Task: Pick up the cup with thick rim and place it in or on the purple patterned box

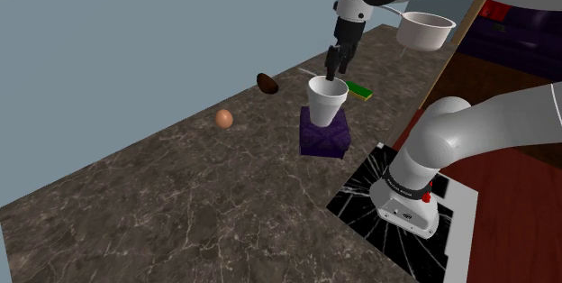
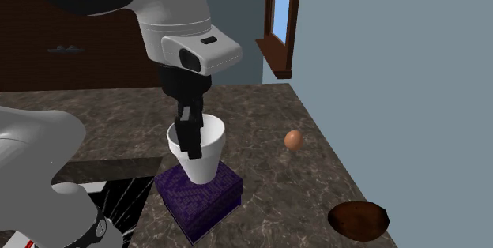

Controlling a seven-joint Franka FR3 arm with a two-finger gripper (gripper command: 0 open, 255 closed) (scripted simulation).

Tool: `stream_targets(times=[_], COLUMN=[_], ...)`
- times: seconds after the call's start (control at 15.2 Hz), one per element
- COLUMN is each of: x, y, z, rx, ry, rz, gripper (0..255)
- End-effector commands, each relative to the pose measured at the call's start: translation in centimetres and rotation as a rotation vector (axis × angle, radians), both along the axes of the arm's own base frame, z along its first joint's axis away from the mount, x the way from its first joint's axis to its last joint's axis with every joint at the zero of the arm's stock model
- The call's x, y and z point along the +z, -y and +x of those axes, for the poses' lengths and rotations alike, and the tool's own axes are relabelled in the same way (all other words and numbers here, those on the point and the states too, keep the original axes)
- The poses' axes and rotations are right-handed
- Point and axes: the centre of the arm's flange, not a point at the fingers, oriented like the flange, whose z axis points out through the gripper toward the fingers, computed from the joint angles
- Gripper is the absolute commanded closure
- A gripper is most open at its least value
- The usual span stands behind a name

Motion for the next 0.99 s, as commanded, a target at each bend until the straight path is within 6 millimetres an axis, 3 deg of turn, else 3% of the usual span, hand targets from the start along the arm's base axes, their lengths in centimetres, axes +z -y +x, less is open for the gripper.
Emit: stream_targets(times=[0.0,0.13,0.4,0.92], x=[0.0,0.0,5.0,5.0], y=[0.0,0.0,0.5,0.5], z=[0.0,0.0,0.0,0.0], rx=[0.000,0.000,0.000,0.000], ry=[0.000,0.000,0.000,0.000], rz=[0.000,0.000,0.000,0.000], gripper=[0,0,0,0])
